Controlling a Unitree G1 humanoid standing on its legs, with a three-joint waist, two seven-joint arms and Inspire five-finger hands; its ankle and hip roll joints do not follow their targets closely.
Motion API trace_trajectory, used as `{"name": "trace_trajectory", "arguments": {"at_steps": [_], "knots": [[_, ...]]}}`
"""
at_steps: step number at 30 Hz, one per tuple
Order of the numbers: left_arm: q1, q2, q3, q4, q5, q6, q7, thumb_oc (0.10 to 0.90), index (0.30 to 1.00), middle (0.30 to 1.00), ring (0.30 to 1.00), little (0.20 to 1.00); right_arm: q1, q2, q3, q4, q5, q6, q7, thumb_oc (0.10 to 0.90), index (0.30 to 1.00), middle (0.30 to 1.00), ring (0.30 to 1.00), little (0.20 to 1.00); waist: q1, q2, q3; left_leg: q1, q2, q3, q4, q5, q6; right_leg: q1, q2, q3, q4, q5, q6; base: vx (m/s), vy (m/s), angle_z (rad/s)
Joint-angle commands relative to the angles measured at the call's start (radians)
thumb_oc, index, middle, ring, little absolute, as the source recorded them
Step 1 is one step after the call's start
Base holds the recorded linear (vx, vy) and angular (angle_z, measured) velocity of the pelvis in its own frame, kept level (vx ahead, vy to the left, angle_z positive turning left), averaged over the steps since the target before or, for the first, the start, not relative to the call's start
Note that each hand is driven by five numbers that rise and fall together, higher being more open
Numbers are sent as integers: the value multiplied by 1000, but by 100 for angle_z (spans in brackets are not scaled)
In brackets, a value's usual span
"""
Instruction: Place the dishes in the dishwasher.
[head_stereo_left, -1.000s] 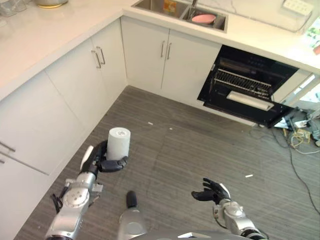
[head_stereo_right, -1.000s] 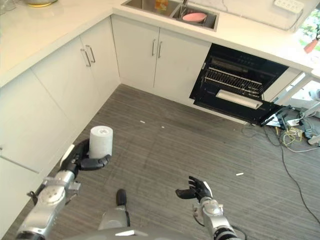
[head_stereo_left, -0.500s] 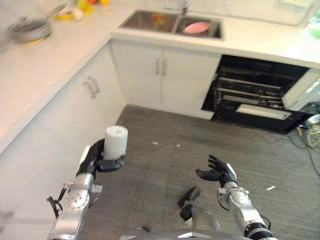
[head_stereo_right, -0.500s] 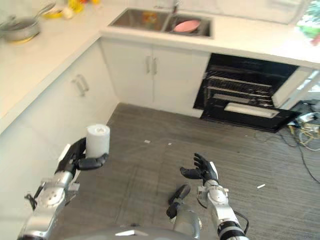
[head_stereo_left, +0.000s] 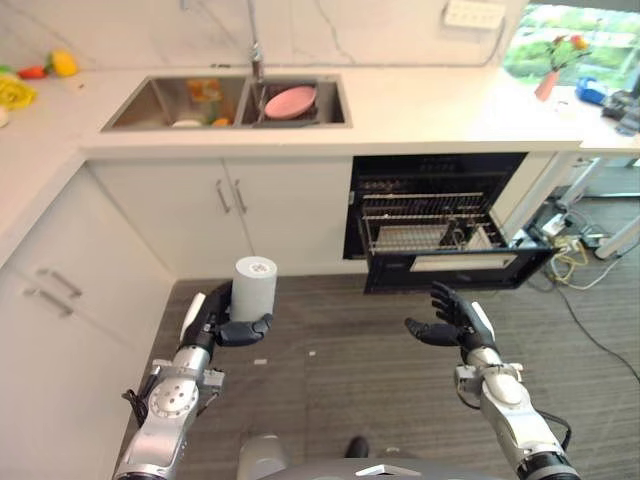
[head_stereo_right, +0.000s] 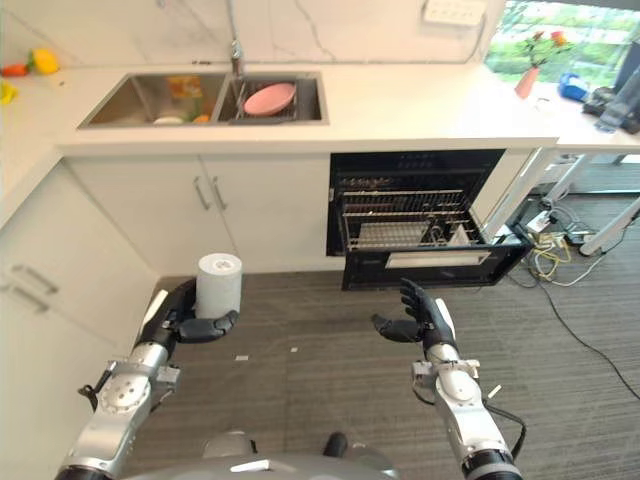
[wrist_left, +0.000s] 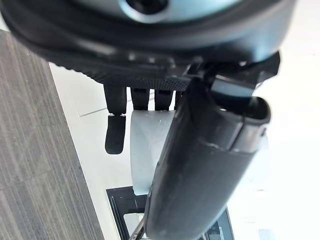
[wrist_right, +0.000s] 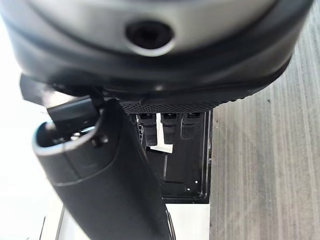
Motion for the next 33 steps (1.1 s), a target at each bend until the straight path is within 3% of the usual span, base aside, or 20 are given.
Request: {"name": "trace_trajectory", "arguments": {"at_steps": [1,2,3,5,7,10,12,14,16,17,18,19,21,23,24,25,26,27,30,33], "knots": [[-34,51,47,-145,-1,-116,38,400,300,300,300,300,-87,-23,5,-116,1,-109,21,800,900,900,900,900,70,-5,17,83,-16,10,-323,103,70,16,-79,-77,-49,-89,182,106,177,-35],[-34,50,47,-144,0,-117,38,400,300,300,300,300,-87,-23,5,-116,1,-109,22,800,900,900,900,900,70,-9,16,90,-21,13,-338,112,70,15,-83,-77,-49,-89,183,204,287,-81],[-30,44,51,-139,1,-123,46,400,300,300,300,300,-89,-24,14,-124,1,-117,25,800,900,900,900,900,84,13,22,68,2,-53,-490,223,30,49,-67,-32,-55,-110,195,276,290,-70],[-39,41,47,-138,2,-127,50,400,300,300,300,300,-89,-24,12,-134,11,-122,20,800,900,900,900,900,81,26,35,26,47,-46,-588,287,15,78,-69,-17,-58,-133,202,309,316,-52],[-49,38,46,-134,4,-127,53,400,300,300,300,300,-82,-33,3,-147,13,-121,14,800,900,900,900,900,84,38,42,15,70,-8,-657,325,3,106,-66,-2,-58,-160,208,246,249,-60],[-48,32,47,-137,3,-127,46,400,300,300,300,300,-72,-37,-8,-169,18,-118,23,800,900,900,900,900,90,57,20,26,63,20,-682,347,-1,123,-62,15,-57,-167,227,214,293,-53],[-48,31,44,-134,-1,-127,43,400,300,300,300,300,-75,-32,-14,-175,16,-119,21,800,900,900,900,900,95,55,4,24,37,6,-648,343,8,120,-83,39,-27,-170,231,241,361,-80],[-55,44,33,-130,-1,-124,39,400,300,300,300,300,-82,-13,-17,-176,18,-111,22,800,900,900,900,900,97,41,-6,35,0,0,-614,315,34,105,-126,61,83,-185,240,271,352,-73],[-75,71,21,-131,0,-118,36,400,300,300,300,300,-98,19,-22,-181,33,-108,26,800,900,900,900,900,95,28,-9,54,-35,21,-589,270,82,39,-184,73,264,-185,277,168,297,-28],[-76,72,21,-131,0,-118,36,400,300,300,300,300,-99,20,-23,-181,33,-108,26,800,900,900,900,900,97,27,-10,50,-35,24,-588,272,85,31,-186,76,267,-184,278,150,386,-27],[-103,93,9,-133,5,-116,44,400,300,300,300,300,-108,28,-24,-212,24,-100,34,800,900,900,900,900,75,21,1,78,-75,39,-572,235,133,-55,-231,116,462,-126,316,121,402,-34],[-123,101,5,-130,6,-116,54,400,300,300,300,300,-116,31,-25,-228,26,-99,36,800,900,900,900,900,63,26,11,98,-89,46,-577,222,155,-112,-234,138,558,-105,315,178,525,-30],[-139,107,7,-137,10,-115,65,400,300,300,300,300,-129,39,-20,-247,37,-101,43,800,900,900,900,900,53,27,20,156,-124,73,-602,188,184,-188,-260,118,646,-77,331,171,327,-20],[-141,106,12,-142,12,-115,68,400,300,300,300,300,-126,39,-21,-261,44,-97,51,800,900,900,900,900,51,20,21,187,-143,87,-619,174,187,-190,-280,87,607,-82,328,233,120,-68],[-144,96,12,-152,5,-118,61,400,300,300,300,300,-122,27,-34,-284,58,-100,57,800,900,900,900,900,50,8,16,211,-167,90,-626,146,177,-176,-292,19,421,-93,296,319,-29,-83],[-146,94,13,-158,1,-120,57,400,300,300,300,300,-121,19,-38,-295,65,-105,54,800,900,900,900,900,46,5,17,223,-168,86,-626,132,168,-181,-293,-2,318,-78,293,320,-31,-60],[-146,93,12,-158,1,-120,56,400,300,300,300,300,-120,18,-38,-296,65,-105,54,800,900,900,900,900,46,8,17,224,-164,85,-626,131,167,-175,-288,-6,307,-74,293,202,-95,-13],[-149,89,11,-158,1,-122,56,400,300,300,300,300,-114,17,-43,-305,64,-106,51,800,900,900,900,900,44,8,18,237,-159,84,-630,123,155,-181,-290,-21,210,-51,296,96,-53,-13],[-174,79,1,-140,17,-129,54,400,300,300,300,300,-80,23,-59,-341,64,-110,58,800,900,900,900,900,31,-14,13,265,-167,72,-625,91,138,-174,-292,19,91,12,317,324,-114,10],[-151,59,-4,-146,16,-130,38,400,300,300,300,300,-53,14,-60,-344,77,-108,75,800,900,900,900,900,23,-19,-16,285,-160,63,-600,65,128,-133,-264,21,61,17,304,314,-128,42]]}}
